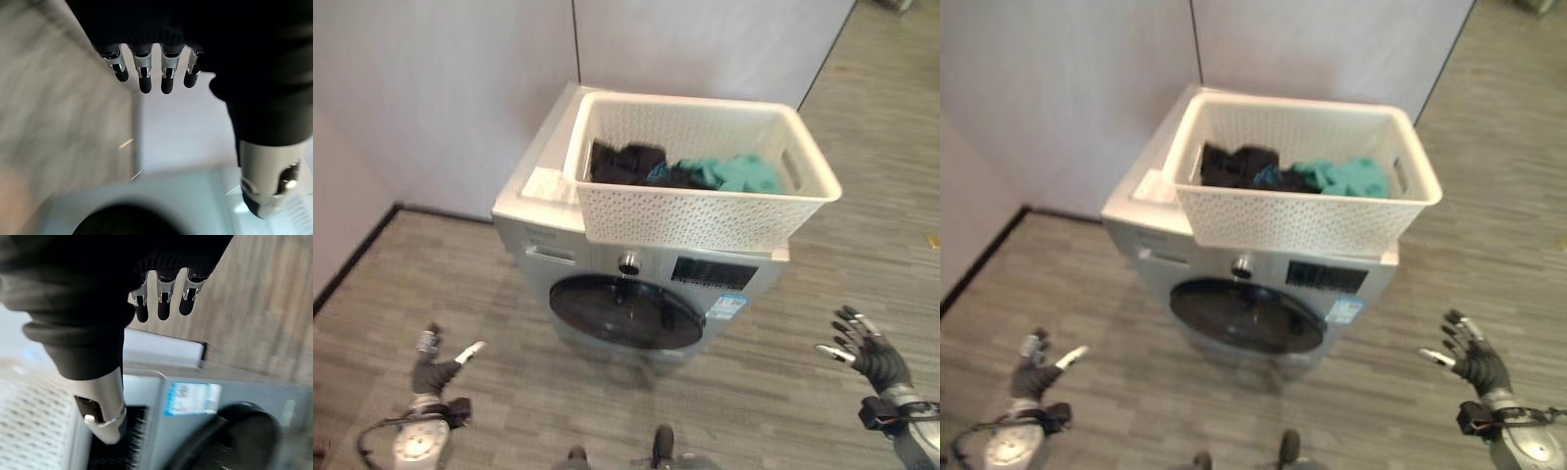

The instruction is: Grab the laundry basket,head to the washer,open it,put in the laundry and shut it.

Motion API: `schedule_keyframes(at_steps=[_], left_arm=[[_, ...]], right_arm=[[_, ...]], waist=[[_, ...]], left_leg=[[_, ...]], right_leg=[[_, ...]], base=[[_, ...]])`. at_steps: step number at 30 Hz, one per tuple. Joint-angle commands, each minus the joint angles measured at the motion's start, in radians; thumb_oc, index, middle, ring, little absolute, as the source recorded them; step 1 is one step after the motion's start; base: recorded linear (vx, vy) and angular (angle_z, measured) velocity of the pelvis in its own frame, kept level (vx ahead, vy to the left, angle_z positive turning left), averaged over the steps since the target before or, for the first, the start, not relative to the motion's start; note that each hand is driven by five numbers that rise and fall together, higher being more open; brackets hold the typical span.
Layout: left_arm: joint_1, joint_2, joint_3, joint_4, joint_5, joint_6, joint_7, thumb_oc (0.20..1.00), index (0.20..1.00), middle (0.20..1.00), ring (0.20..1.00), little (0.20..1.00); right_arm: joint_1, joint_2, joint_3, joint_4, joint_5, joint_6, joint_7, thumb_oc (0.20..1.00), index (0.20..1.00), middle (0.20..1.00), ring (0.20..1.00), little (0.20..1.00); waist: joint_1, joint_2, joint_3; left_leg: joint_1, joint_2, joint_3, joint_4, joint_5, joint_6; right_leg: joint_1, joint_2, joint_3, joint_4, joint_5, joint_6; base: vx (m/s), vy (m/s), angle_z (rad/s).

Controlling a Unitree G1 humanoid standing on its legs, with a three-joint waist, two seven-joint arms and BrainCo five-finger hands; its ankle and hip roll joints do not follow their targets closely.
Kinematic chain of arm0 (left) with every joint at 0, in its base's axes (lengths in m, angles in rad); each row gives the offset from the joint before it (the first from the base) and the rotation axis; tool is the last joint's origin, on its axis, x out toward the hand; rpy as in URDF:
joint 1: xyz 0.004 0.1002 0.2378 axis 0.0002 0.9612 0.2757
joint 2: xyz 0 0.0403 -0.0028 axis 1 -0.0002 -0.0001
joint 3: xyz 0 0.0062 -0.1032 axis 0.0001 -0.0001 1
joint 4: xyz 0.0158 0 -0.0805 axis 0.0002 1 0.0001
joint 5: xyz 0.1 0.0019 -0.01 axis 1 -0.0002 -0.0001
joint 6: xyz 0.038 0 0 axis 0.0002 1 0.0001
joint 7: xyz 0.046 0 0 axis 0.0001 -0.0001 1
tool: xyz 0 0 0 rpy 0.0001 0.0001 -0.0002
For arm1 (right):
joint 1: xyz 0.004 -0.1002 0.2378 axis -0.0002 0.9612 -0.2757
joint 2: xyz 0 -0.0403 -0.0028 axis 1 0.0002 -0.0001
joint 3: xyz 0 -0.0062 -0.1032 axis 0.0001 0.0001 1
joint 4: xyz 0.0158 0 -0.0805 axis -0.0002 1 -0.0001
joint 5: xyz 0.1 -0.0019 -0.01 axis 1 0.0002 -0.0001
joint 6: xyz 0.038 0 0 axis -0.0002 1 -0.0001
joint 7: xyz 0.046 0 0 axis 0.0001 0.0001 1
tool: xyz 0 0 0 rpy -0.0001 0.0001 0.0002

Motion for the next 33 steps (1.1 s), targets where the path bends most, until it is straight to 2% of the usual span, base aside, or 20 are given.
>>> schedule_keyframes(at_steps=[1,2,4,5,6,7,8,9,10,11,12,14,15,17,20,22,23,25,30,33], left_arm=[[-0.118,0.094,0.0,0.019,-0.031,-0.046,-0.019,1.0,1.0,1.0,1.0,1.0],[-0.125,0.083,-0.036,0.048,-0.021,-0.037,-0.033,1.0,1.0,1.0,1.0,1.0],[-0.139,0.073,-0.067,0.083,-0.032,-0.027,-0.034,1.0,1.0,1.0,1.0,1.0],[-0.134,0.07,-0.079,0.089,-0.031,-0.021,-0.038,1.0,1.0,1.0,1.0,1.0],[-0.194,0.07,-0.163,0.154,0.033,0.001,-0.034,1.0,1.0,1.0,1.0,1.0],[-0.206,0.071,-0.177,0.156,0.039,0.001,-0.034,1.0,1.0,1.0,1.0,1.0],[-0.206,0.071,-0.177,0.156,0.039,0.001,-0.034,1.0,1.0,1.0,1.0,1.0],[-0.23,0.083,-0.199,0.169,0.062,0.006,-0.046,1.0,1.0,1.0,1.0,1.0],[-0.229,0.097,-0.208,0.172,0.08,0.012,-0.063,1.0,1.0,1.0,1.0,1.0],[-0.219,0.105,-0.205,0.163,0.079,0.017,-0.074,1.0,1.0,1.0,1.0,1.0],[-0.209,0.119,-0.198,0.15,0.072,0.02,-0.081,1.0,1.0,1.0,1.0,1.0],[-0.198,0.135,-0.198,0.147,0.065,0.024,-0.089,1.0,1.0,1.0,1.0,1.0],[-0.198,0.135,-0.198,0.147,0.065,0.024,-0.089,1.0,1.0,1.0,1.0,1.0],[-0.168,0.132,-0.19,0.136,0.054,0.024,-0.095,1.0,1.0,1.0,1.0,1.0],[-0.136,0.111,-0.192,0.123,0.036,0.017,-0.1,1.0,1.0,1.0,1.0,1.0],[-0.136,0.106,-0.197,0.13,0.032,0.017,-0.099,1.0,1.0,1.0,1.0,1.0],[-0.138,0.098,-0.209,0.136,0.027,0.018,-0.1,1.0,1.0,1.0,1.0,1.0],[-0.132,0.086,-0.228,0.13,0.024,0.014,-0.11,1.0,1.0,1.0,1.0,1.0],[-0.127,0.084,-0.253,0.116,0.033,0.012,-0.118,1.0,1.0,1.0,1.0,1.0],[-0.132,0.091,-0.277,0.104,0.038,0.007,-0.124,1.0,1.0,1.0,1.0,1.0]], right_arm=[[-0.137,-0.027,0.006,0.038,-0.048,-0.036,0.009,1.0,1.0,1.0,1.0,1.0],[-0.159,-0.014,0.075,0.07,-0.096,-0.022,-0.006,1.0,1.0,1.0,1.0,1.0],[-0.191,0.01,0.123,0.112,-0.111,-0.008,-0.015,1.0,1.0,1.0,1.0,1.0],[-0.189,0.018,0.136,0.12,-0.129,0.005,-0.015,1.0,1.0,1.0,1.0,1.0],[-0.245,0.05,0.174,0.204,-0.234,0.027,-0.046,1.0,1.0,1.0,1.0,1.0],[-0.278,0.057,0.189,0.23,-0.265,0.029,-0.057,1.0,1.0,1.0,1.0,1.0],[-0.278,0.057,0.189,0.23,-0.265,0.029,-0.057,1.0,1.0,1.0,1.0,1.0],[-0.34,0.075,0.224,0.277,-0.314,0.036,-0.07,1.0,1.0,1.0,1.0,1.0],[-0.399,0.08,0.26,0.323,-0.363,0.04,-0.073,1.0,1.0,1.0,1.0,1.0],[-0.43,0.074,0.279,0.346,-0.404,0.05,-0.073,1.0,1.0,1.0,1.0,1.0],[-0.464,0.055,0.295,0.364,-0.476,0.058,-0.078,1.0,1.0,1.0,1.0,1.0],[-0.475,0.016,0.3,0.347,-0.553,0.059,-0.073,1.0,1.0,1.0,1.0,1.0],[-0.475,0.016,0.3,0.347,-0.553,0.059,-0.073,1.0,1.0,1.0,1.0,1.0],[-0.499,-0.012,0.309,0.343,-0.615,0.058,-0.072,1.0,1.0,1.0,1.0,1.0],[-0.582,-0.055,0.361,0.338,-0.698,0.051,-0.09,1.0,1.0,1.0,1.0,1.0],[-0.595,-0.057,0.368,0.342,-0.712,0.051,-0.098,1.0,1.0,1.0,1.0,1.0],[-0.581,-0.07,0.36,0.328,-0.733,0.05,-0.104,1.0,1.0,1.0,1.0,1.0],[-0.567,-0.077,0.342,0.327,-0.738,0.046,-0.117,1.0,1.0,1.0,1.0,1.0],[-0.568,-0.085,0.324,0.351,-0.744,0.042,-0.144,1.0,1.0,1.0,1.0,1.0],[-0.64,-0.111,0.35,0.448,-0.81,0.058,-0.189,1.0,1.0,1.0,1.0,1.0]], waist=[[-0.003,-0.031,-0.019],[-0.01,-0.029,-0.021],[-0.012,-0.021,-0.024],[-0.022,-0.007,-0.029],[-0.042,0.014,-0.055],[-0.038,0.013,-0.049],[-0.038,0.013,-0.049],[-0.028,0.016,-0.025],[-0.011,0.028,-0.005],[0.0,0.04,0.005],[0.01,0.049,0.009],[0.022,0.037,-0.006],[0.022,0.037,-0.007],[0.068,0.015,-0.03],[0.108,-0.024,-0.056],[0.11,-0.028,-0.058],[0.106,-0.032,-0.057],[0.097,-0.027,-0.065],[0.091,-0.013,-0.06],[0.106,-0.001,-0.037]], left_leg=[[-0.063,0.1,0.066,0.132,0.043,-0.01],[-0.033,0.115,0.06,0.261,0.006,-0.005],[0.005,0.1,0.02,0.336,-0.017,-0.008],[0.063,0.1,0.023,0.281,-0.047,-0.006],[0.13,0.04,0.066,0.141,-0.177,0.031],[0.123,0.01,0.064,0.13,-0.2,0.047],[0.123,0.01,0.064,0.13,-0.2,0.047],[0.114,-0.028,0.085,0.108,-0.211,0.075],[0.108,-0.038,0.114,0.094,-0.199,0.087],[0.101,-0.035,0.126,0.088,-0.185,0.091],[0.083,-0.035,0.127,0.075,-0.16,0.098],[0.041,-0.047,0.111,0.061,-0.119,0.117],[0.04,-0.047,0.111,0.061,-0.119,0.117],[0.018,-0.045,0.12,0.066,-0.118,0.112],[-0.005,-0.023,0.148,0.053,-0.102,0.1],[-0.011,-0.012,0.148,0.051,-0.094,0.091],[-0.015,0.005,0.138,0.033,-0.073,0.073],[-0.012,0.016,0.128,-0.003,-0.05,0.06],[-0.009,0.022,0.099,-0.043,-0.021,0.048],[-0.028,0.019,0.079,-0.049,-0.008,0.044]], right_leg=[[0.015,-0.091,0.008,-0.005,-0.114,0.069],[-0.001,-0.098,-0.006,-0.005,-0.106,0.059],[-0.005,-0.107,-0.004,-0.005,-0.089,0.064],[-0.004,-0.109,-0.005,-0.005,-0.083,0.074],[-0.044,-0.188,0.003,-0.005,-0.01,0.126],[-0.057,-0.215,0.003,0.003,0.013,0.137],[-0.057,-0.215,0.003,0.003,0.013,0.137],[-0.102,-0.259,0.0,0.047,0.035,0.156],[-0.125,-0.292,-0.044,0.069,0.054,0.172],[-0.126,-0.305,-0.065,0.09,0.043,0.176],[-0.106,-0.307,-0.057,0.137,0.015,0.164],[-0.077,-0.279,0.035,0.272,-0.047,0.15],[-0.079,-0.279,0.035,0.272,-0.047,0.151],[0.018,-0.265,0.012,0.208,-0.08,0.153],[0.03,-0.249,0.024,0.123,-0.083,0.16],[0.036,-0.234,0.025,0.093,-0.084,0.158],[0.047,-0.219,0.01,0.07,-0.091,0.153],[0.07,-0.207,-0.023,0.04,-0.092,0.152],[0.091,-0.19,-0.054,0.0,-0.093,0.149],[0.082,-0.186,-0.066,-0.001,-0.095,0.145]], base=[[-0.41,0.03,1.5],[-0.15,0.124,1.13],[-0.14,0.224,0.19],[-0.17,0.665,-0.1],[-0.18,0.7,0.25],[-0.18,0.612,0.28],[-0.23,0.326,0.2],[-0.35,0.34,-0.04],[-0.46,0.382,-0.36],[-0.43,0.208,-0.63],[-0.33,0.073,-0.76],[-0.24,-0.016,-0.35],[-0.13,-0.1,-0.07],[-0.05,-0.158,-0.18],[-0.05,-0.216,-0.51],[-0.02,-0.204,-0.65],[0.0,-0.193,-0.26],[0.03,-0.134,0.2],[0.02,-0.067,0.41],[-0.02,-0.042,0.24]])
